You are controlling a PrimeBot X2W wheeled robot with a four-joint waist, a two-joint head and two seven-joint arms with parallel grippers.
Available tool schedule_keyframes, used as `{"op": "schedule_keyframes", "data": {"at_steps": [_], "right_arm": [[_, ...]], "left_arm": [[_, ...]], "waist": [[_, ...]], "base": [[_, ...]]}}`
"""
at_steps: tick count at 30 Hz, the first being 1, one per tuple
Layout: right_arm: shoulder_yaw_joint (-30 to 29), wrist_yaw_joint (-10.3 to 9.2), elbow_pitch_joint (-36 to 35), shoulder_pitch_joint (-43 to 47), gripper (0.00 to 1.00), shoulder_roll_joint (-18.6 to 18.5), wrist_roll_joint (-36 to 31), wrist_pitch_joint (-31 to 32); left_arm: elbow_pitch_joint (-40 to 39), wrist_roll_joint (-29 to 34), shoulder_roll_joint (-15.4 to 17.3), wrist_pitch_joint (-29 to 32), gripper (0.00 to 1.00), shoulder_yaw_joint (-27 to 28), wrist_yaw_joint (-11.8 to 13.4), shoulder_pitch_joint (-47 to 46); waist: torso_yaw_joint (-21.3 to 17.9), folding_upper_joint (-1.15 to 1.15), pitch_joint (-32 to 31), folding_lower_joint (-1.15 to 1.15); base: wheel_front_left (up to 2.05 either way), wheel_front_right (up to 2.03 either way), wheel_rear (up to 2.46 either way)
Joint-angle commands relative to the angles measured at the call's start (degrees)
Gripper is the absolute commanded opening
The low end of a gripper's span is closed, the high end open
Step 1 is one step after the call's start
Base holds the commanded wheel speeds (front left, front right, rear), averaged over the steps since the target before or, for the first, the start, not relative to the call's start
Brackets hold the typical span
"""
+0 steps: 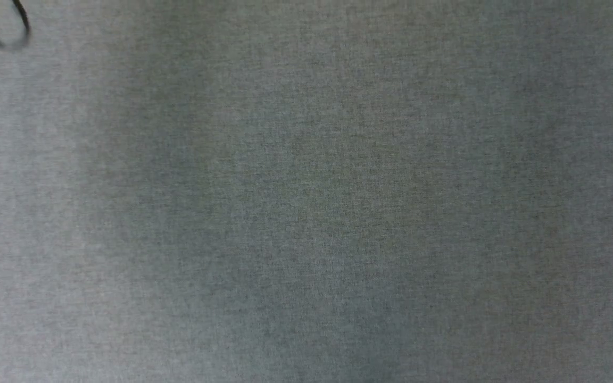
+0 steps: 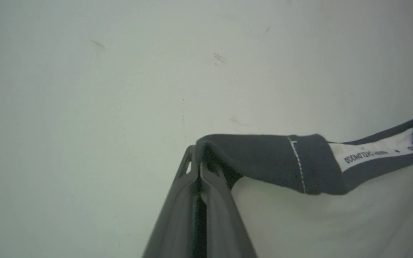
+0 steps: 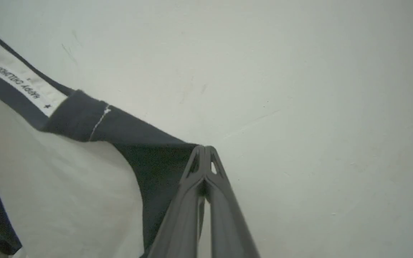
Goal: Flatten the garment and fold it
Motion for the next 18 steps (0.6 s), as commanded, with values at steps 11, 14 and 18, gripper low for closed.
{"op": "schedule_keyframes", "data": {"at_steps": [11,14,18], "right_arm": [[-7.8,-0.12,-22.1,27.1,0.00,0.1,4.3,6.7],[-10.5,-0.12,-28.0,35.4,0.00,1.8,4.4,8.8],[-13.6,-0.12,-34.5,46.3,0.00,4.5,4.0,11.0]], "left_arm": [[-22.9,-4.3,3.1,3.9,0.00,0.2,5.2,28.0],[-28.3,-4.1,4.2,4.3,0.00,0.2,7.3,35.1],[-34.2,-4.2,5.5,5.5,0.00,-0.6,9.4,44.7]], "waist": [[0.3,0.00,-11.2,0.00],[0.2,0.00,-13.0,0.00],[0.1,0.00,-15.0,0.00]], "base": [[0.00,0.00,0.00],[0.00,0.00,0.00],[0.00,0.00,0.00]]}}
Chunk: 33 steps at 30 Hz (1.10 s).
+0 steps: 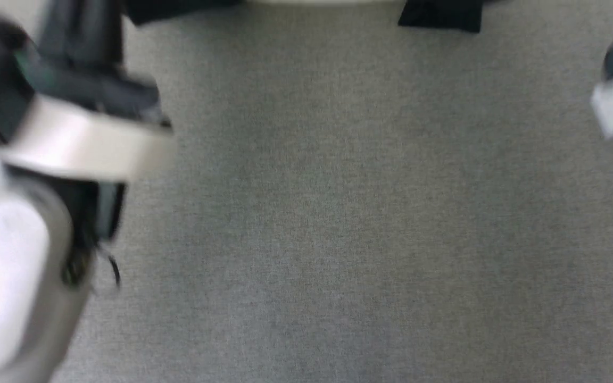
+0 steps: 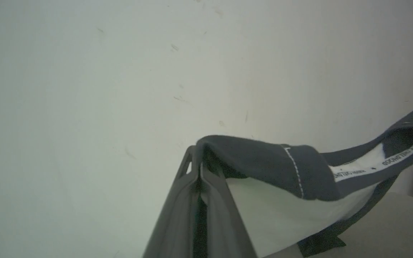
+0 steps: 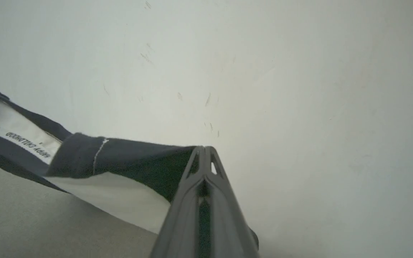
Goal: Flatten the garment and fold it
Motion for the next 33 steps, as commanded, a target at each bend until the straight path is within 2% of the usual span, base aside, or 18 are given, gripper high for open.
{"op": "schedule_keyframes", "data": {"at_steps": [1,5,10,17,28,33], "right_arm": [[-1.5,-0.11,-3.0,5.9,0.00,1.5,-0.3,0.9],[-4.0,-0.11,-7.6,16.8,0.00,4.7,-0.5,2.1],[-5.6,-0.11,-11.3,28.7,0.00,8.3,-0.6,2.6],[-4.7,-0.11,-13.4,40.3,0.00,10.8,0.3,4.6],[-1.3,-0.11,-11.7,55.8,0.00,6.7,3.4,15.1],[-1.1,-0.11,-12.5,60.4,0.00,5.1,5.5,19.9]], "left_arm": [[-2.5,-0.1,1.0,0.9,0.00,-0.9,1.1,5.6],[-5.8,-1.1,1.6,2.5,0.00,-2.9,3.0,15.5],[-7.5,-2.5,2.3,4.0,0.00,-6.2,4.1,26.0],[-6.8,-5.0,3.6,6.4,0.00,-10.0,3.7,35.3],[-6.3,-9.7,7.6,13.7,0.00,-15.6,0.8,44.0],[-7.3,-12.0,9.2,16.7,0.00,-17.0,0.7,47.4]], "waist": [[-0.1,0.00,-3.1,0.02],[0.1,0.00,-4.9,0.02],[0.0,0.00,-6.7,0.02],[-0.3,0.00,-10.0,0.02],[-0.5,0.00,-15.7,0.02],[-0.6,0.00,-17.2,0.02]], "base": [[0.00,0.00,0.00],[0.00,0.00,0.00],[0.00,0.00,0.00],[0.00,0.00,0.00],[0.00,0.00,0.00],[0.00,0.00,0.00]]}}
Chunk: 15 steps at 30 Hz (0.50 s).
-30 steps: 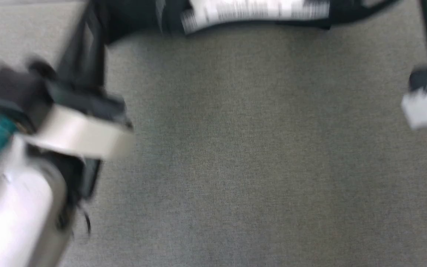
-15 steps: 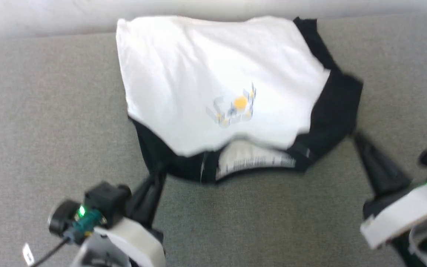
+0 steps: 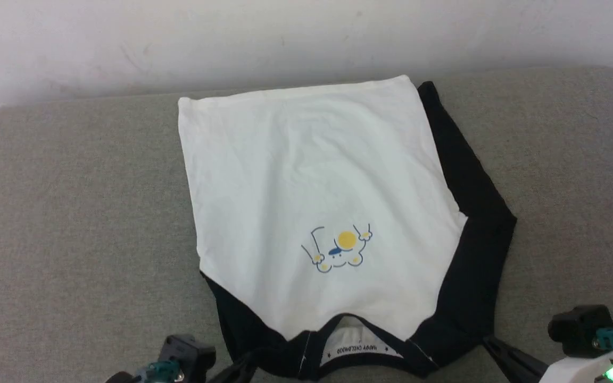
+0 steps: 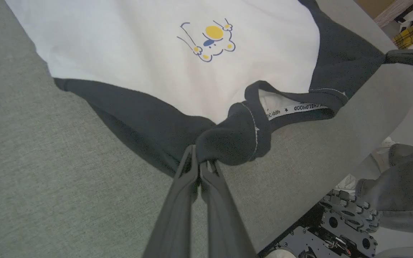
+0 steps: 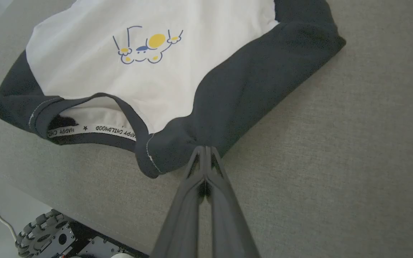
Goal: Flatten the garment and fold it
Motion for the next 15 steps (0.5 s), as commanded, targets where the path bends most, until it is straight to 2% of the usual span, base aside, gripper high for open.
{"op": "schedule_keyframes", "data": {"at_steps": [1,8,15], "right_arm": [[0.1,-0.05,-0.6,1.6,0.00,-0.7,0.7,1.6],[0.1,-0.05,-3.5,6.5,0.00,-2.5,3.1,8.7],[0.3,-0.05,-5.8,9.2,0.00,-2.5,4.2,12.3]], "left_arm": [[-0.7,-1.0,0.7,0.8,0.00,-0.5,-0.6,1.3],[-2.3,-3.5,2.3,3.5,0.00,-1.5,-0.6,4.4],[-3.2,-5.4,2.7,5.0,0.00,-2.5,-0.4,6.6]], "waist": [[0.0,0.00,-1.0,0.01],[0.1,0.00,-2.1,0.01],[0.2,0.00,-2.7,0.01]], "base": [[0.00,0.00,0.00],[0.00,0.00,0.00],[0.00,0.00,0.00]]}}
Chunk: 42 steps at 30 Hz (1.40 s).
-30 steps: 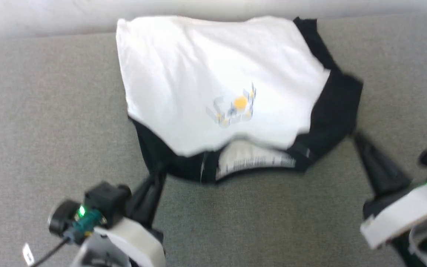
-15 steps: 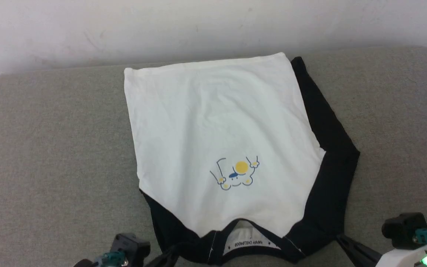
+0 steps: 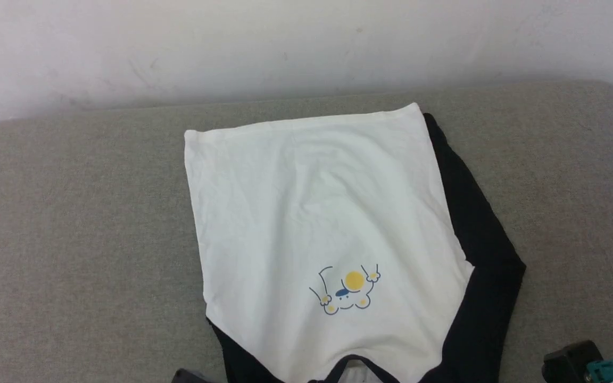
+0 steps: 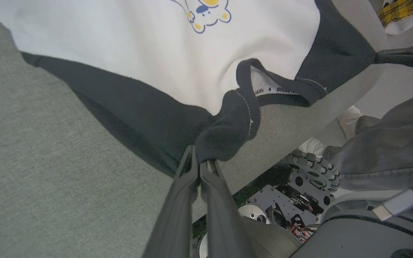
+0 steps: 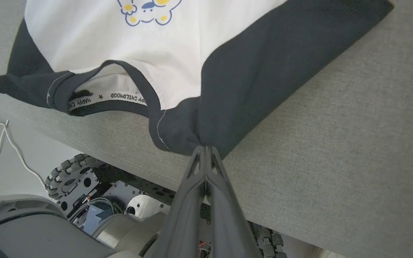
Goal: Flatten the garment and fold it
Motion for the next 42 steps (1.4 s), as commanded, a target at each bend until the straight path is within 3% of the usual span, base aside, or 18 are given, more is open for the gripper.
{"op": "schedule_keyframes", "data": {"at_steps": [1,20,33,34,35,36,37,38,40,41,42], "right_arm": [[0.0,-0.05,-0.9,0.9,0.00,0.3,0.5,0.4],[0.3,-0.05,-0.5,1.3,0.00,0.6,0.5,-1.8],[1.3,-0.05,1.4,0.8,0.00,0.7,0.7,-4.1],[1.4,-0.05,1.6,0.7,0.00,0.8,0.7,-4.3],[1.6,-0.05,1.8,0.7,0.13,0.8,0.7,-4.6],[1.8,-0.05,2.0,0.6,0.24,0.8,0.7,-4.9],[1.9,-0.05,2.2,0.5,0.27,0.8,0.7,-5.2],[2.0,-0.05,2.5,0.5,0.29,0.8,0.7,-5.5],[2.2,-0.05,3.0,0.4,0.31,0.9,0.7,-6.1],[2.4,-0.05,3.3,0.4,0.37,0.9,0.8,-6.4],[2.4,-0.05,3.5,0.4,0.57,1.0,0.8,-6.8]], "left_arm": [[-0.5,-0.3,0.2,0.0,0.00,-0.1,0.2,1.0],[-0.3,0.2,1.0,-0.3,0.00,-0.2,1.1,1.7],[3.0,0.5,-0.2,-2.1,0.00,-0.5,0.5,1.0],[3.3,0.6,-0.5,-2.4,0.27,-0.4,0.6,1.0],[3.6,0.7,-0.8,-2.7,0.44,-0.4,0.7,1.0],[3.9,0.8,-1.0,-3.0,0.69,-0.5,0.7,0.9],[4.2,0.8,-1.2,-3.2,0.90,-0.5,0.7,0.9],[4.6,0.9,-1.4,-3.5,0.96,-0.5,0.7,1.0],[5.2,0.8,-1.8,-4.0,1.00,-0.6,0.8,1.2],[5.6,0.7,-2.0,-4.3,1.00,-0.5,1.0,1.3],[5.9,0.6,-2.2,-4.6,1.00,-0.4,1.0,1.4]], "waist": [[0.0,0.00,-0.2,0.00],[-0.4,0.00,-1.4,0.00],[-0.6,0.00,-1.2,0.00],[-0.6,0.00,-1.2,0.00],[-0.6,0.00,-1.1,0.00],[-0.6,0.00,-1.1,0.00],[-0.6,0.00,-1.2,0.00],[-0.6,0.00,-1.1,0.00],[-0.6,0.00,-1.1,0.00],[-0.6,0.00,-1.1,0.00],[-0.6,0.00,-1.0,0.00]], "base": [[0.00,0.00,0.00],[0.00,0.00,0.00],[0.00,0.00,0.00],[0.00,0.00,0.00],[0.00,0.00,0.00],[0.00,0.00,0.00],[0.00,0.00,0.00],[0.00,0.00,0.00],[0.00,0.00,0.00],[0.00,0.00,0.00],[0.00,0.00,0.00]]}}
